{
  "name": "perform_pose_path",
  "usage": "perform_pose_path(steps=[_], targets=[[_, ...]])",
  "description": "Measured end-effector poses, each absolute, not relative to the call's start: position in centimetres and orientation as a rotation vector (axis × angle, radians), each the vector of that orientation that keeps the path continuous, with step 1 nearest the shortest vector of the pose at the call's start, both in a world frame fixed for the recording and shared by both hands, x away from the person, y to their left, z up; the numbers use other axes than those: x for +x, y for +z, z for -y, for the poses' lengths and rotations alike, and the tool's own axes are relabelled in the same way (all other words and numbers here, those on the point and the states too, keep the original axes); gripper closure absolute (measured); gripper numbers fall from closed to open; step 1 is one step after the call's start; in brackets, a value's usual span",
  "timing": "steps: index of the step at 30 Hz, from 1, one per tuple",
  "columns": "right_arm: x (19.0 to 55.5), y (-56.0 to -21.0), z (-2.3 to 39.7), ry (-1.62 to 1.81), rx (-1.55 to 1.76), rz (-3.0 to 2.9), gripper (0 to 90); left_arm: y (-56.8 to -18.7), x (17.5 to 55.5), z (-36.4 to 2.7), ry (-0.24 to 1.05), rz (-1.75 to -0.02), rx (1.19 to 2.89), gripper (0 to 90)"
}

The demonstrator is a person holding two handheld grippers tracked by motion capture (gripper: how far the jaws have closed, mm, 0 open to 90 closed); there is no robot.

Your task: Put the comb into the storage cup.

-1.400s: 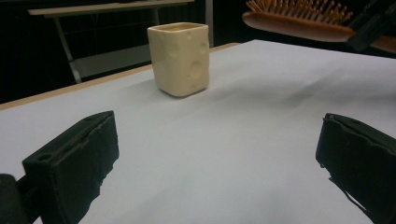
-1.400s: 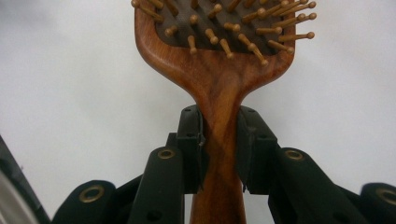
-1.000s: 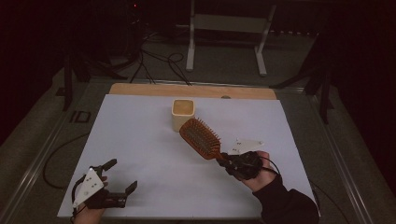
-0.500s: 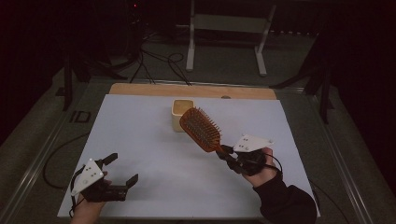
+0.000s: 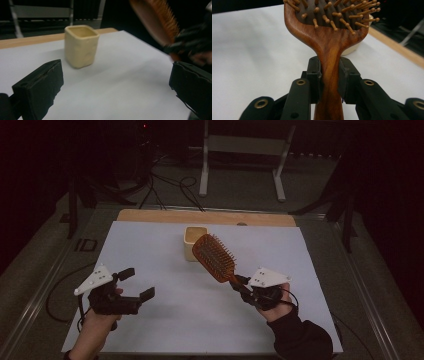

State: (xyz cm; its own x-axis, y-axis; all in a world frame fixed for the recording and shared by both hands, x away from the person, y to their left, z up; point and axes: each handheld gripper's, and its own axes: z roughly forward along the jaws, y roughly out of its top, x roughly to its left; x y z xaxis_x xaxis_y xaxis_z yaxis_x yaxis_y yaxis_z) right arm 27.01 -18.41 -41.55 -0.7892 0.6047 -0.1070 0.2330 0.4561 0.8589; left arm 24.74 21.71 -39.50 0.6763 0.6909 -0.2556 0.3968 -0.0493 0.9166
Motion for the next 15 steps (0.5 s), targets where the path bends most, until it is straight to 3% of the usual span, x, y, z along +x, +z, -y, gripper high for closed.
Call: perform_pose_path(steps=[9, 15], targets=[[27.0, -42.0, 18.1, 1.256, 0.707, -2.306, 73.2, -36.3, 27.5, -18.2, 0.154, -0.857, 1.652, 0.0], [27.0, -42.0, 18.0, 1.251, 0.709, -2.293, 73.2, -35.2, 28.9, -15.8, 0.142, -0.884, 1.644, 0.0]])
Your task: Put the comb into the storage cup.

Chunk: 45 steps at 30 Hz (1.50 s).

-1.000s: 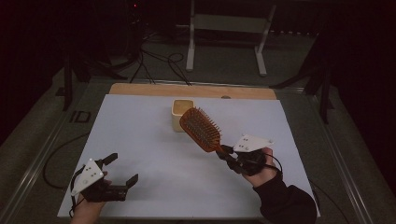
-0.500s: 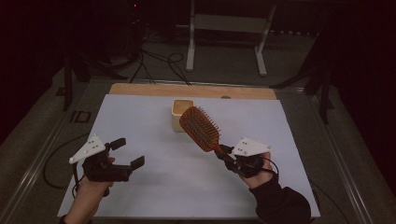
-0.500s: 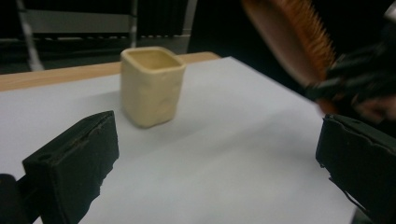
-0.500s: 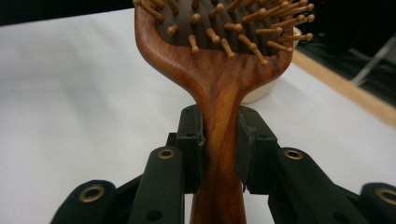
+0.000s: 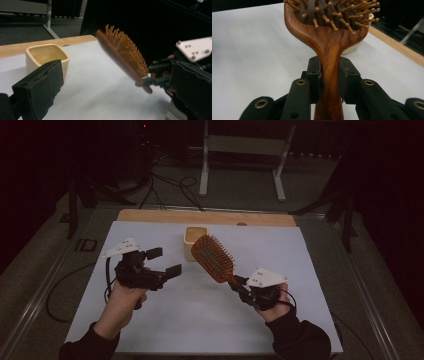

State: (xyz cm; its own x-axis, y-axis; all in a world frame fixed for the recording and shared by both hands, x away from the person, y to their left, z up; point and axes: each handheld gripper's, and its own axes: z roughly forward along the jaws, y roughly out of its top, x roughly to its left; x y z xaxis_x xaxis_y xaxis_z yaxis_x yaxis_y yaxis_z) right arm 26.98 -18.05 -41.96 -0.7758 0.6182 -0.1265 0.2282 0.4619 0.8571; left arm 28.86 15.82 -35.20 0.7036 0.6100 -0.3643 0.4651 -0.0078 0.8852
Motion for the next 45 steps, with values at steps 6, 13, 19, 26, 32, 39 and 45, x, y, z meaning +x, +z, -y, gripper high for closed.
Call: perform_pose_path(steps=[6, 13, 19, 26, 32, 39, 45], targets=[[27.0, -41.9, 18.1, 1.237, 0.709, -2.285, 73.2, -35.0, 30.0, -14.1, 0.092, -0.908, 1.608, 0.0], [27.0, -41.9, 18.1, 1.241, 0.713, -2.295, 73.2, -35.1, 30.8, -12.0, 0.066, -0.909, 1.594, 0.0], [27.0, -41.9, 18.0, 1.237, 0.707, -2.289, 73.2, -35.6, 31.6, -10.9, 0.047, -0.950, 1.591, 0.0], [26.9, -41.9, 17.8, 1.234, 0.707, -2.276, 73.2, -36.8, 32.9, -9.7, -0.027, -1.057, 1.537, 0.0], [26.9, -41.9, 17.8, 1.240, 0.702, -2.273, 73.2, -37.8, 33.5, -8.9, -0.087, -1.092, 1.516, 4.6], [26.9, -42.0, 17.6, 1.245, 0.691, -2.287, 73.1, -38.3, 33.6, -8.3, -0.099, -1.109, 1.493, 21.7], [26.9, -42.2, 17.5, 1.246, 0.688, -2.288, 73.1, -38.3, 33.3, -8.1, -0.093, -1.092, 1.470, 36.1]])
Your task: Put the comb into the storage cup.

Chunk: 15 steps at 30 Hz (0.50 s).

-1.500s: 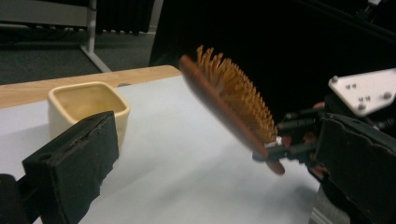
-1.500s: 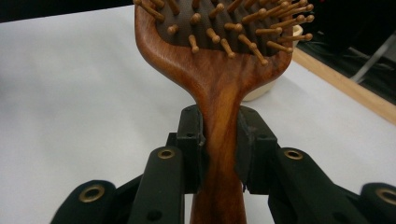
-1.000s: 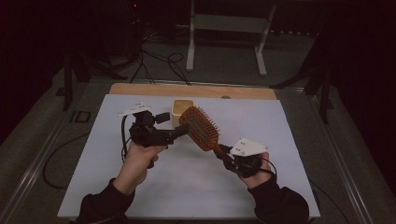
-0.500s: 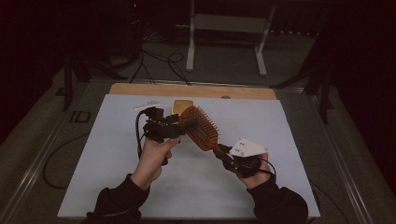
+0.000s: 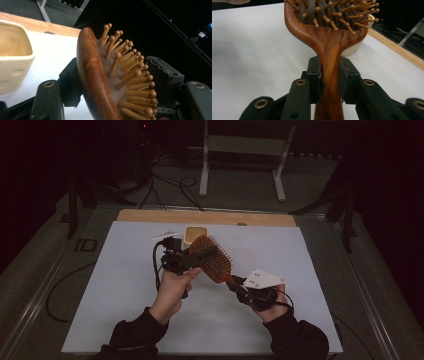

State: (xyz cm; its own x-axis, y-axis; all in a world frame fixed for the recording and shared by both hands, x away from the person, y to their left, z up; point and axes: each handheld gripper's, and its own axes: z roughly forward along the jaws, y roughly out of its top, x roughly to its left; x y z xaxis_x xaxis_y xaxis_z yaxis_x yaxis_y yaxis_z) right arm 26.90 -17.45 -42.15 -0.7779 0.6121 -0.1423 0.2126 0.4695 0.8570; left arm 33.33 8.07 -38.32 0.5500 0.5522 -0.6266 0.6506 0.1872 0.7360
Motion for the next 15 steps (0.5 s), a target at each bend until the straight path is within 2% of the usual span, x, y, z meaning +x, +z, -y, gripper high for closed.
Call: perform_pose_path(steps=[7, 15], targets=[[27.03, -42.39, 17.37, 1.232, 0.692, -2.292, 73.0, -38.43, 33.42, -8.19, -0.119, -1.089, 1.444, 43.5], [27.19, -42.73, 17.25, 1.240, 0.714, -2.294, 72.9, -37.66, 33.26, -7.60, -0.086, -1.056, 1.476, 50.1]])
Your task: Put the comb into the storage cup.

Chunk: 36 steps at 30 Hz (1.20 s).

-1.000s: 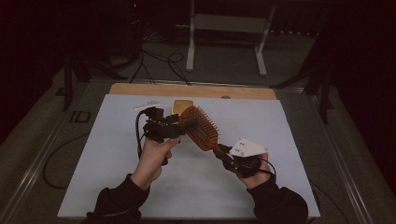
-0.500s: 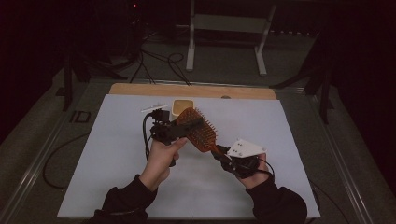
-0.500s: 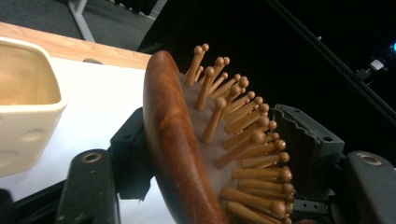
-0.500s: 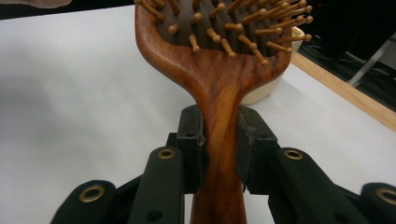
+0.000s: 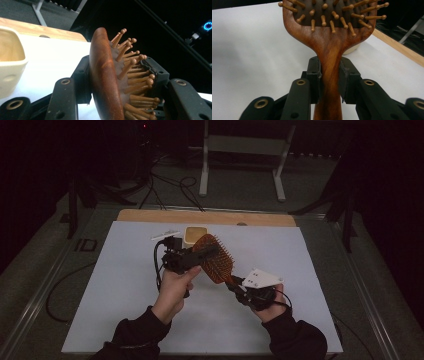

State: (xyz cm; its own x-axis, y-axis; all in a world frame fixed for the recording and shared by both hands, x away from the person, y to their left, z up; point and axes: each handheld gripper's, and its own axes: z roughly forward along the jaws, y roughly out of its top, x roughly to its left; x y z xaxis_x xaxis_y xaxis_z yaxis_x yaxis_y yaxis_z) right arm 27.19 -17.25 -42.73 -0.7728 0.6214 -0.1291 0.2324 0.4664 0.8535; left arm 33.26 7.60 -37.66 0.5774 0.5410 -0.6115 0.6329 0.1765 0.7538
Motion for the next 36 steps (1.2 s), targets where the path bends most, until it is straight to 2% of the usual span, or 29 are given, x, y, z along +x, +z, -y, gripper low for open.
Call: perform_pose_path(steps=[13, 19, 21, 29, 36], targets=[[27.2, -42.4, 17.7, 1.306, 0.761, -2.231, 70.7, -35.7, 33.3, -6.8, -0.055, -0.989, 1.527, 53.5], [27.2, -42.1, 18.1, 1.363, 0.822, -2.191, 45.8, -34.8, 33.4, -7.5, -0.021, -0.977, 1.515, 53.8], [27.3, -42.1, 18.1, 1.360, 0.828, -2.189, 40.6, -34.4, 33.5, -7.8, -0.005, -0.972, 1.512, 53.8], [27.5, -42.4, 17.8, 1.361, 0.842, -2.213, 9.7, -32.6, 33.5, -9.1, 0.050, -0.954, 1.509, 53.8], [27.5, -42.6, 18.2, 1.374, 0.823, -2.231, 9.4, -30.9, 33.6, -10.0, 0.128, -0.938, 1.535, 53.8]])
